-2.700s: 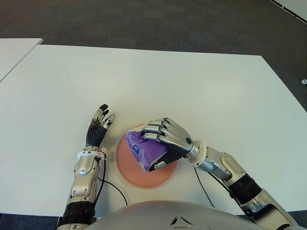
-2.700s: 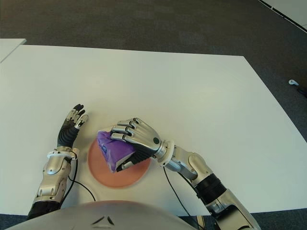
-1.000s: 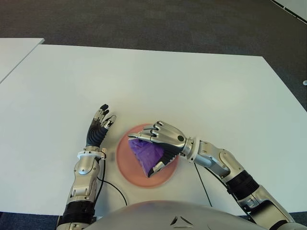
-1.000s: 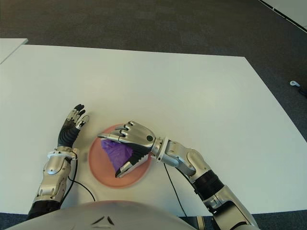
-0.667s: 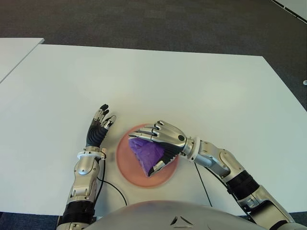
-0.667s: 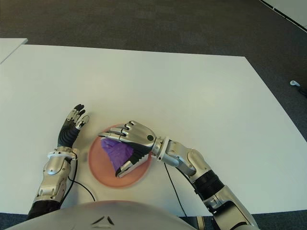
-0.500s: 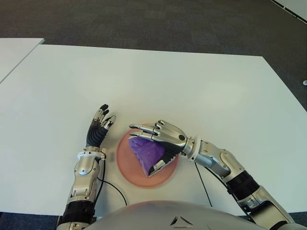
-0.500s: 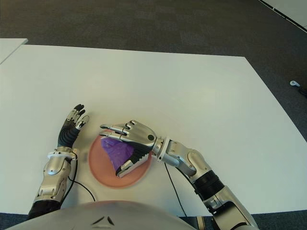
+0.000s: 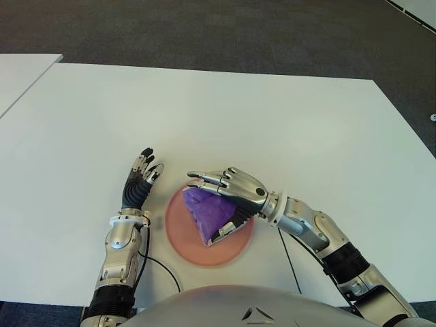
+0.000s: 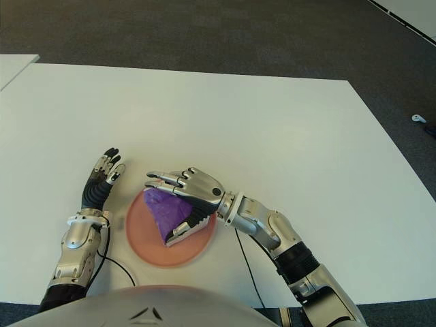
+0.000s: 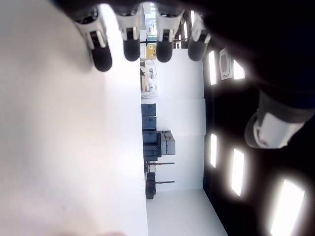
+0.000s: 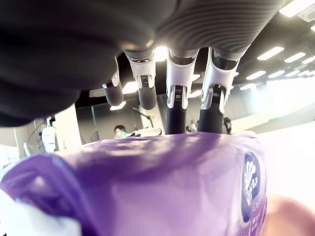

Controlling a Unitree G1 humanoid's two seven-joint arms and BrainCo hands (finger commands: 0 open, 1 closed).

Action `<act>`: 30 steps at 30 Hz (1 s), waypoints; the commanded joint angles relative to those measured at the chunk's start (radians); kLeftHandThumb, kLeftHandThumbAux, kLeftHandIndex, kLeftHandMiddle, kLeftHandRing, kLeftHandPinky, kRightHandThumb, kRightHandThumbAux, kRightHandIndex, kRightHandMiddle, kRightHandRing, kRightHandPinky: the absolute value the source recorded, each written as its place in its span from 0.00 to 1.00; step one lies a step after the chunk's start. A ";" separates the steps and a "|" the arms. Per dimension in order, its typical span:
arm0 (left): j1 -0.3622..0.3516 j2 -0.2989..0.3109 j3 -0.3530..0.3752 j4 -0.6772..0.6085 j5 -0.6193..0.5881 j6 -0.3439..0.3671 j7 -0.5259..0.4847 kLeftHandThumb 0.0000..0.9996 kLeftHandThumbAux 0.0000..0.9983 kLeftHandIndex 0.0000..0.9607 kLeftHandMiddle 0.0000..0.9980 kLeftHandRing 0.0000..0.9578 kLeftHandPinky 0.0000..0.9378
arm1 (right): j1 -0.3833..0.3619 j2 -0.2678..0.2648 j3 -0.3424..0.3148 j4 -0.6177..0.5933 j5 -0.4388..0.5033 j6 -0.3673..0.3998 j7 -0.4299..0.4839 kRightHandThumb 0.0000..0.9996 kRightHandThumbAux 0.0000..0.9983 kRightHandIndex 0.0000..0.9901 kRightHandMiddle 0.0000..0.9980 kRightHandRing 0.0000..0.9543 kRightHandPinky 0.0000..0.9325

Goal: Put the tissue paper into the plate.

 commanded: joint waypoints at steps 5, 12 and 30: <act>0.018 -0.003 0.000 0.013 -0.005 0.058 -0.002 0.00 0.52 0.00 0.00 0.00 0.00 | -0.013 0.006 -0.128 -0.069 0.390 0.130 0.178 0.07 0.28 0.00 0.00 0.00 0.00; 0.028 -0.006 -0.003 -0.014 -0.005 0.074 -0.001 0.00 0.51 0.00 0.00 0.00 0.00 | 0.026 0.042 -0.247 -0.152 0.583 0.298 0.222 0.09 0.27 0.00 0.00 0.00 0.00; 0.038 -0.006 -0.002 -0.047 -0.006 0.109 -0.004 0.00 0.52 0.00 0.00 0.00 0.00 | 0.042 0.404 -0.490 0.188 0.947 0.154 0.052 0.00 0.42 0.00 0.00 0.00 0.00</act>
